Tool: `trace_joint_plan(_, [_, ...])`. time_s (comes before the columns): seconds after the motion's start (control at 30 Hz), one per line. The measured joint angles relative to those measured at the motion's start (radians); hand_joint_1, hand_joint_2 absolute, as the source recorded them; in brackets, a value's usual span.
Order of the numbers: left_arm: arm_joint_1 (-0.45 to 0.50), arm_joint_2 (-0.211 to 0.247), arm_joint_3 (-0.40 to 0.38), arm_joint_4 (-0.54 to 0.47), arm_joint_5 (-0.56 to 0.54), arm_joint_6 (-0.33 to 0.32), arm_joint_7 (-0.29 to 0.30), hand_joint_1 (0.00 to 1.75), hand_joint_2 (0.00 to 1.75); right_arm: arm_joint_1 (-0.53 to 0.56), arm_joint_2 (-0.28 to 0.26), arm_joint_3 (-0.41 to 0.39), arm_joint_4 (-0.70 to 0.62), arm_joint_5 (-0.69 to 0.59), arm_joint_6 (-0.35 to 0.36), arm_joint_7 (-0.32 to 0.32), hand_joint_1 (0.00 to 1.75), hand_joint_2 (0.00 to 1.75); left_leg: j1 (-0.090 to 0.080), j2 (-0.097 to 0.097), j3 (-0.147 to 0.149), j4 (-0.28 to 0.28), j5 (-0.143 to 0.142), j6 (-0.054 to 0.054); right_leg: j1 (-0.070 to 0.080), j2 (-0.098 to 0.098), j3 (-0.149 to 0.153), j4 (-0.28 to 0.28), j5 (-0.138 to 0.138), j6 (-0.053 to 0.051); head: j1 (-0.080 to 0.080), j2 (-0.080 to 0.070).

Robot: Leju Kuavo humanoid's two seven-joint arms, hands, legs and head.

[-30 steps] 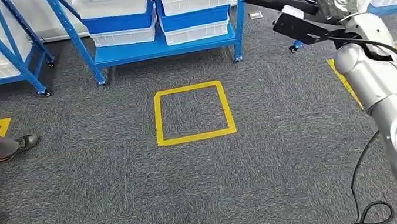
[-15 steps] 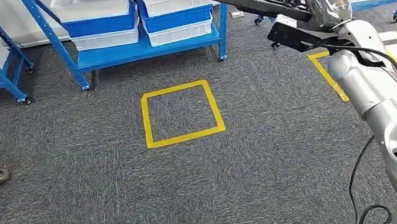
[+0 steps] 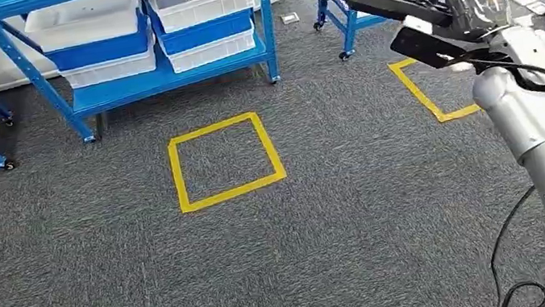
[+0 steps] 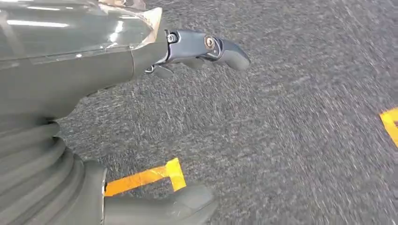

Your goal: Take the parts from the cabinet and place them on the table.

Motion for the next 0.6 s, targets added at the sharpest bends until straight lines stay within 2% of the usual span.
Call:
trace_joint_plan(0.03, [0.001, 0.0, 0.0, 0.0, -0.001, 0.0, 0.0, 0.0, 1.75, 0.002, -0.001, -0.001, -0.003, -0.001, 0.0, 0.0, 1.69, 1.75, 0.0, -0.015, -0.035, 0.082, -0.046, -0.002, 0.0, 0.009, 0.0, 0.0, 0.0, -0.005, 0.001, 0.0])
trace_joint_plan(0.07, [0.002, 0.0, 0.0, 0.0, -0.006, 0.0, 0.001, 0.0, 1.75, 0.007, -0.001, -0.001, -0.004, -0.002, 0.0, 0.0, 1.69, 1.75, 0.0, -0.019, -0.069, 0.161, -0.08, -0.004, 0.002, 0.02, 0.0, 0.0, 0.001, -0.008, 0.001, 0.0])
trace_joint_plan(0.1, [0.002, 0.0, 0.0, 0.0, -0.012, 0.0, 0.002, 0.0, 1.75, 0.015, -0.003, -0.001, -0.005, -0.005, -0.001, 0.0, 1.69, 1.75, 0.0, -0.02, -0.102, 0.229, -0.102, -0.004, 0.005, 0.032, 0.0, 0.0, 0.001, -0.009, 0.0, 0.0])
trace_joint_plan(0.13, [0.002, 0.0, -0.001, 0.0, -0.019, 0.0, 0.003, 0.0, 1.75, 0.024, -0.008, -0.001, -0.005, -0.007, -0.003, 0.0, 1.69, 1.75, 0.0, -0.021, -0.115, 0.252, -0.097, -0.002, 0.006, 0.044, 0.0, 0.0, 0.002, -0.009, 0.002, 0.0])
trace_joint_plan(0.17, [0.002, 0.0, -0.002, 0.0, -0.022, 0.0, 0.005, 0.0, 1.75, 0.034, -0.012, -0.002, -0.006, -0.01, -0.004, 0.0, 1.69, 1.75, 0.0, -0.023, -0.108, 0.23, -0.071, 0.001, 0.007, 0.056, 0.0, 0.001, 0.002, -0.009, 0.001, 0.0])
trace_joint_plan(0.2, [0.002, 0.001, -0.002, 0.0, -0.026, 0.0, 0.006, 0.0, 1.75, 0.042, -0.019, -0.003, -0.008, -0.013, -0.005, -0.001, 1.69, 1.75, -0.001, -0.027, -0.082, 0.174, -0.034, 0.006, 0.009, 0.066, 0.0, 0.002, 0.002, -0.009, 0.001, 0.0])
trace_joint_plan(0.23, [0.003, 0.001, -0.002, 0.0, -0.031, 0.0, 0.009, 0.0, 1.75, 0.05, -0.028, -0.006, -0.014, -0.017, -0.006, -0.003, 1.69, 1.75, -0.001, -0.041, -0.038, 0.08, 0.014, 0.015, 0.01, 0.079, 0.0, 0.002, 0.002, -0.008, 0.0, 0.0])
trace_joint_plan(0.27, [0.004, 0.002, -0.002, 0.0, -0.032, 0.001, 0.012, 0.0, 1.75, 0.055, -0.033, -0.008, -0.019, -0.02, -0.009, -0.006, 1.69, 1.75, -0.001, -0.076, 0.005, -0.006, 0.051, 0.027, 0.01, 0.09, 0.0, 0.002, 0.002, -0.008, 0.002, 0.0])
trace_joint_plan(0.3, [0.005, 0.007, -0.002, 0.0, -0.032, 0.002, 0.015, 0.0, 1.75, 0.06, -0.036, -0.01, -0.021, -0.025, -0.013, -0.008, 1.69, 1.75, 0.003, -0.123, 0.023, -0.036, 0.039, 0.038, 0.011, 0.096, -0.004, 0.003, 0.004, -0.004, 0.003, 0.0])
trace_joint_plan(0.33, [0.009, 0.006, -0.002, 0.0, -0.032, 0.003, 0.015, 0.0, 1.75, 0.061, -0.04, -0.01, -0.021, -0.027, -0.017, -0.008, 1.69, 1.75, 0.0, -0.113, 0.024, -0.048, 0.04, 0.035, 0.01, 0.105, -0.007, 0.006, 0.006, -0.001, 0.006, 0.0])
trace_joint_plan(0.37, [0.011, 0.006, -0.003, 0.0, -0.032, 0.003, 0.015, 0.0, 1.75, 0.067, -0.043, -0.011, -0.023, -0.028, -0.021, -0.008, 1.69, 1.75, -0.007, -0.1, 0.026, -0.045, 0.04, 0.035, 0.004, 0.116, -0.014, 0.004, 0.01, 0.006, -0.002, 0.0])
trace_joint_plan(0.4, [0.011, 0.006, -0.003, 0.0, -0.03, 0.005, 0.014, 0.0, 1.75, 0.074, -0.047, -0.011, -0.025, -0.029, -0.021, -0.008, 1.69, 1.75, -0.011, -0.091, 0.026, -0.046, 0.039, 0.038, -0.002, 0.129, -0.016, 0.0, 0.014, 0.012, -0.001, 0.0])
trace_joint_plan(0.43, [0.011, 0.006, -0.002, 0.0, -0.029, 0.007, 0.012, 0.0, 1.75, 0.077, -0.052, -0.013, -0.027, -0.029, -0.022, -0.008, 1.69, 1.75, -0.01, -0.077, 0.029, -0.056, 0.044, 0.042, 0.001, 0.145, -0.016, -0.008, 0.02, 0.022, -0.002, 0.0])
trace_joint_plan(0.47, [0.011, 0.005, -0.002, 0.0, -0.029, 0.007, 0.01, 0.0, 1.75, 0.081, -0.058, -0.015, -0.03, -0.029, -0.023, -0.008, 1.69, 1.75, 0.005, -0.057, 0.04, -0.079, 0.058, 0.046, 0.013, 0.132, -0.025, -0.002, 0.019, 0.023, 0.0, 0.0])
trace_joint_plan(0.5, [0.01, 0.006, -0.002, 0.0, -0.029, 0.008, 0.008, 0.0, 1.75, 0.079, -0.061, -0.018, -0.032, -0.029, -0.027, -0.01, 1.69, 1.75, -0.002, -0.048, 0.047, -0.091, 0.063, 0.049, 0.013, 0.073, -0.041, 0.021, 0.003, 0.023, 0.002, 0.0])
trace_joint_plan(0.53, [0.011, 0.006, -0.002, 0.0, -0.029, 0.008, 0.007, 0.0, 1.75, 0.075, -0.06, -0.019, -0.032, -0.024, -0.032, -0.006, 1.69, 1.75, -0.002, -0.037, 0.046, -0.092, 0.065, 0.051, 0.013, 0.04, -0.07, 0.085, -0.031, 0.017, 0.01, 0.0])
trace_joint_plan(0.6, [0.016, 0.005, -0.002, 0.0, -0.029, 0.008, 0.007, 0.0, 1.75, 0.08, -0.061, -0.02, -0.033, -0.015, -0.06, 0.007, 1.69, 1.75, -0.004, -0.007, 0.046, -0.091, 0.064, 0.051, 0.01, 0.021, -0.146, 0.246, -0.088, 0.018, 0.01, 0.0])
